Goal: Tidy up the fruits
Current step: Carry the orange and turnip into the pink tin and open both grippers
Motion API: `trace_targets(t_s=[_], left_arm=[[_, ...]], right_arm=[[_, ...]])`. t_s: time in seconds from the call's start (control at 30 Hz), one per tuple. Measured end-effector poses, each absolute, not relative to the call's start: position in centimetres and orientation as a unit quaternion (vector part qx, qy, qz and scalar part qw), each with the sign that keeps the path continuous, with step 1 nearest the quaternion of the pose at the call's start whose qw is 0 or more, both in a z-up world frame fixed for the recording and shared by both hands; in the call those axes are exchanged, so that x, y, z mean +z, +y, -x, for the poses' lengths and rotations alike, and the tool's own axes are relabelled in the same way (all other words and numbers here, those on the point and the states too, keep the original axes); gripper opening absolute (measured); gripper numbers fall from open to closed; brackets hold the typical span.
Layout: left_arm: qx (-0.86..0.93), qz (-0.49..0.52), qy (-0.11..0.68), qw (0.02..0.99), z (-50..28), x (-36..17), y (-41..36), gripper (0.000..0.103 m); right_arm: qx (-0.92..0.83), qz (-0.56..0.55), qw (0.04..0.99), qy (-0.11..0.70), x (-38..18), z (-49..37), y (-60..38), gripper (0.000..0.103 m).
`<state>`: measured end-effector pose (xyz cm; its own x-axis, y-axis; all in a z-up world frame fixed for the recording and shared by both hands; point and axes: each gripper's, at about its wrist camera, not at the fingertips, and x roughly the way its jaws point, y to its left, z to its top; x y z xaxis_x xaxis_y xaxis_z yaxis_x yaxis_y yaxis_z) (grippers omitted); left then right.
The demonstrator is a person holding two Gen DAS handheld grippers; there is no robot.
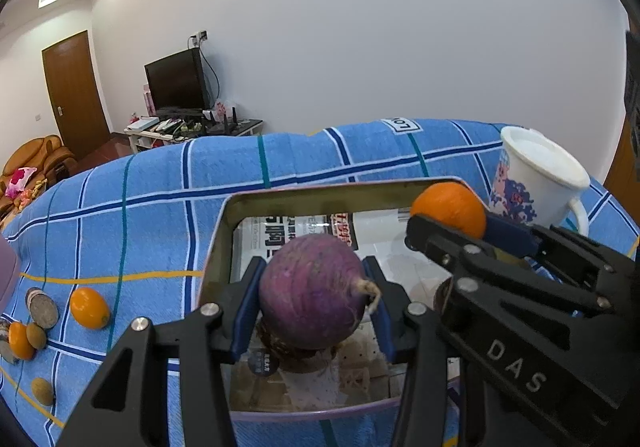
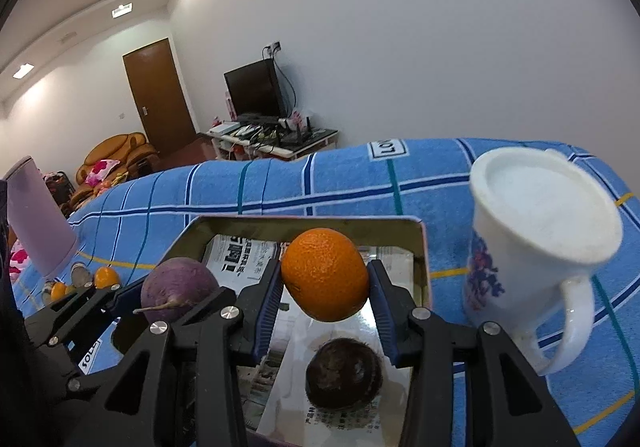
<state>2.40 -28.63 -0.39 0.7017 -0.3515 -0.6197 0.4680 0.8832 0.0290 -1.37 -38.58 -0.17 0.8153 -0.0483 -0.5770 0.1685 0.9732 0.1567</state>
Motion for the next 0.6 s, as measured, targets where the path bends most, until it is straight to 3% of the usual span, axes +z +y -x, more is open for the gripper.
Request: trace_targets(t_s=[0.23, 0.37, 0.5, 0.6], left_arm=[[-0.224, -0.098, 0.31, 0.919, -2.2, -0.3, -28.9, 0.054], [-0.22, -0.106, 0.298, 0.923, -1.4, 0.0, -28.9, 0.055], [-0.207, -0.094, 0.278, 0.933, -0.9, 0.5, -28.2, 0.085], [-0.198, -0.075, 0.249, 0.945, 0.0, 1.1, -27.2, 0.098]], right_arm=[[-0.054, -0.108, 0.947, 0.297, -0.3, 1.4, -38.5, 0.046], [-0.057, -0.097, 0.951, 0.289, 0.0, 1.6, -38.0, 0.057], [-0.069, -0.094, 0.959, 0.258, 0.6, 2.6, -37.9, 0.058], [-0.085, -0.091, 0.964, 0.236, 1.2, 3.2, -37.9, 0.062]])
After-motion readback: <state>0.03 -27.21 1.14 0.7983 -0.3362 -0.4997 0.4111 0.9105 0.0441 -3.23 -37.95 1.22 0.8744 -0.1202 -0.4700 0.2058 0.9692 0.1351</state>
